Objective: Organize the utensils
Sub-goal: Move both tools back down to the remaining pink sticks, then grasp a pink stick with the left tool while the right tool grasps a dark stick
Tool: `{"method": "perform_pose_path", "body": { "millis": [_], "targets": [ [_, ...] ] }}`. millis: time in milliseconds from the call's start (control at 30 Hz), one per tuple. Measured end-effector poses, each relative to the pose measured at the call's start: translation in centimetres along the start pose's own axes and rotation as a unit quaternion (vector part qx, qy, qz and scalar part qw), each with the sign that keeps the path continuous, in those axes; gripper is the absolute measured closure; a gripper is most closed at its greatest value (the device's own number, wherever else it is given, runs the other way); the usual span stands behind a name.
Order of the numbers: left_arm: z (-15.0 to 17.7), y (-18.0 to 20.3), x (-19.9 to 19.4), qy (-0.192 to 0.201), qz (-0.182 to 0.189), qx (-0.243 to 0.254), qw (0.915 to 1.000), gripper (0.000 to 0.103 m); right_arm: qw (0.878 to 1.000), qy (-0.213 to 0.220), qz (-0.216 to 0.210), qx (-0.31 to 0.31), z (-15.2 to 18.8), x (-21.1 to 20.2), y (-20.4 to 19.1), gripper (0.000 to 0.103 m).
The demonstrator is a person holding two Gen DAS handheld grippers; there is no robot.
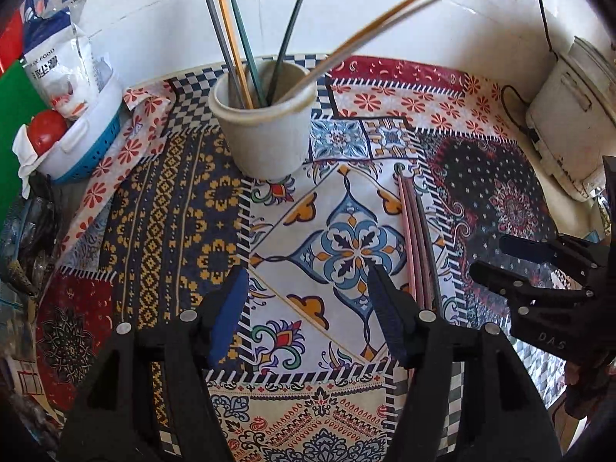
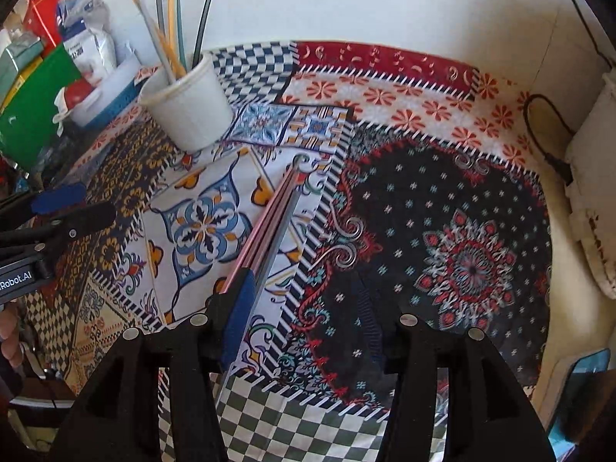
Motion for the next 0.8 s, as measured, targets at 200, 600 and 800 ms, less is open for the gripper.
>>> {"method": "perform_pose_path", "body": {
  "millis": [200,600,800],
  "targets": [
    [1.3,0.7,1.8,-0.024,0.008,0.006,0.9997,0.042,0.999,-0.032,0.000,-0.017,1.6,2.8,-1.5,0.055],
    [1.5,3.8,4.6,-0.064,0.060,0.032,0.9956,0.053,0.998,-0.031,0.043,-0.013,2.5,3.7,0.3,0.056],
    [1.1,5.7,6.4,-0.088,0.081,0.053,0.9915,0.068,0.999,-0.036,0.030,0.016,3.0,2.8,2.1,0.056]
  ]
}}
Point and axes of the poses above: each gripper's, at about its wrist camera, not at the fingertips, and x roughly the way its jaws point, y to its right, z to its underside, the point moved 5 cm from there along x, roughly the way its jaws point, and after that the axes turned 13 degrees about -y, right-handed, at the moved point
